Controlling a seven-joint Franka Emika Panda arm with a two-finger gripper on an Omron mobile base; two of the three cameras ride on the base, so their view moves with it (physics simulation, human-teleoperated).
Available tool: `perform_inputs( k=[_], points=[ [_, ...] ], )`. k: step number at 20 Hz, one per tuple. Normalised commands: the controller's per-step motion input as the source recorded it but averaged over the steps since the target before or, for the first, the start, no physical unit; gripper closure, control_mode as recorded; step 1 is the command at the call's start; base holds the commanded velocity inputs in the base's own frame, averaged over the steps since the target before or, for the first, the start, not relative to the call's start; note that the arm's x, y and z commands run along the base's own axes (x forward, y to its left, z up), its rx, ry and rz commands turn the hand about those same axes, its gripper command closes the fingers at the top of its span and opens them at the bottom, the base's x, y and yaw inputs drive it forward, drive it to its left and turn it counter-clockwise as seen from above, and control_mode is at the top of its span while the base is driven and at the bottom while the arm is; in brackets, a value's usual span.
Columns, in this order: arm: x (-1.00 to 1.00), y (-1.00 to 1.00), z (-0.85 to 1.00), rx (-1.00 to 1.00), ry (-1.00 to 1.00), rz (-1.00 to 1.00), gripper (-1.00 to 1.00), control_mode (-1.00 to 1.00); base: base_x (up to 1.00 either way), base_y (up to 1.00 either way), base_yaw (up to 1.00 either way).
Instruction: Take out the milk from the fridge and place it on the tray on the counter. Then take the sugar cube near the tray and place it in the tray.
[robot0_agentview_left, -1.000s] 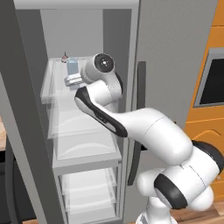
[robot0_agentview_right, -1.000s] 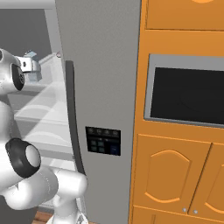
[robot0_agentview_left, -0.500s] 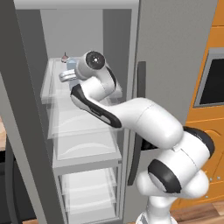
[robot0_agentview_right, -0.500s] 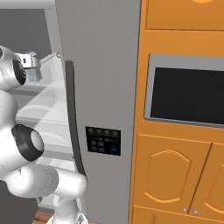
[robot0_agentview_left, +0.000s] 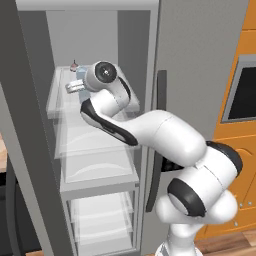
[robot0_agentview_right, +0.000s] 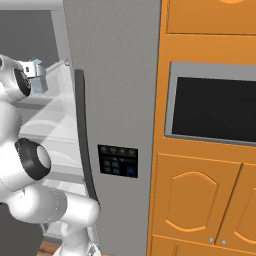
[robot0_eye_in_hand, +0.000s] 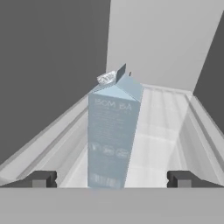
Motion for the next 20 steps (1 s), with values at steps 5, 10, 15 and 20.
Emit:
perform_inputs(
  k=[5,10,15,20],
  points=[
    [0.29,0.02,0.0,0.0,-0.01,0.0,-1.0,-1.0,0.0,0.0,0.0],
    [0.21,0.01,0.0,0.0,0.0,0.0,-1.0,-1.0,0.0,0.0,0.0],
    [0.08,0.04,0.0,0.0,0.0,0.0,-1.0,-1.0,0.0,0.0,0.0],
    [0.01,0.12,0.0,0.0,0.0,-0.04,-1.0,-1.0,0.0,0.0,0.0]
  ],
)
